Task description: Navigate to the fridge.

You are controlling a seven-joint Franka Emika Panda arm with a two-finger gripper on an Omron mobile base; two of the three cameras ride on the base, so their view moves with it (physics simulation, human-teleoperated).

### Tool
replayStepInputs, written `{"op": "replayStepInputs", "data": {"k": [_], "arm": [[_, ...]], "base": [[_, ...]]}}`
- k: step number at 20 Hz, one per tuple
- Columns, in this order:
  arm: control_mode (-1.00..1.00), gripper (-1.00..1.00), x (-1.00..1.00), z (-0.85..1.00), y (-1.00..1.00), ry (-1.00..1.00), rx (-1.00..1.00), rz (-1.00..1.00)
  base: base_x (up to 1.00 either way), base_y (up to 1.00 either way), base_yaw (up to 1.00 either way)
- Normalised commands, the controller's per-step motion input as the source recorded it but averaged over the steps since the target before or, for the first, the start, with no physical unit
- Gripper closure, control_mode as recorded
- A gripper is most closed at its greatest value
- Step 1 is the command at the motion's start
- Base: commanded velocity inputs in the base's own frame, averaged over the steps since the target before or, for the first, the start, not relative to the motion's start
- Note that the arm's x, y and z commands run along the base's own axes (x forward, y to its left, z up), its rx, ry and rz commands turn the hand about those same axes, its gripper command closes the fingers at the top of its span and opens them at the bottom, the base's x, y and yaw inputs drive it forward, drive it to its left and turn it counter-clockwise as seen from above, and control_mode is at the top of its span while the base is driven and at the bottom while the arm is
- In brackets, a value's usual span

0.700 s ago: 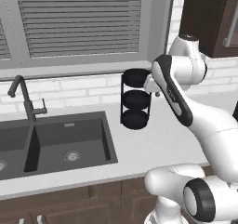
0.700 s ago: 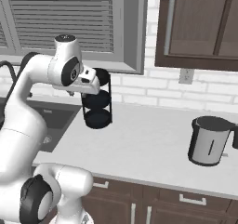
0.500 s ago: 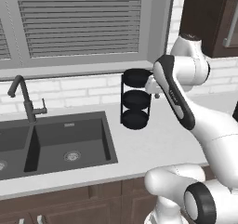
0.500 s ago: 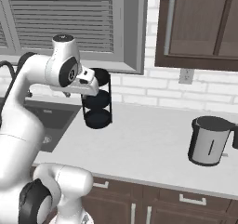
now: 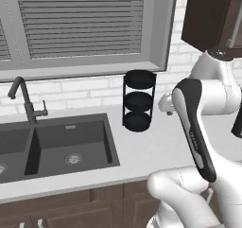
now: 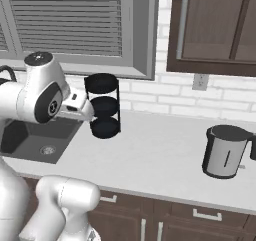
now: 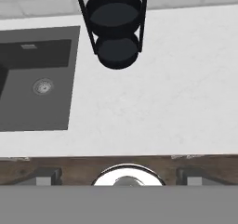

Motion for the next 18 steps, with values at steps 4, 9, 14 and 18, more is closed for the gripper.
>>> {"op": "replayStepInputs", "data": {"k": [4, 9, 14, 18], "arm": [[-1.00, -1.00, -0.92, 0.14, 0.00, 0.00, 0.00, 0.00], [-1.00, -1.00, -0.67, 0.01, -0.04, 0.00, 0.00, 0.00], [1.00, -1.00, -0.37, 0.00, -0.01, 0.00, 0.00, 0.00], [1.00, -1.00, 0.00, 0.00, 0.00, 0.00, 0.00, 0.00]], "base": [[0.00, 0.00, 0.00], [0.00, 0.00, 0.00], [-0.17, -0.03, 0.00], [-0.39, -0.04, -0.03]]}}
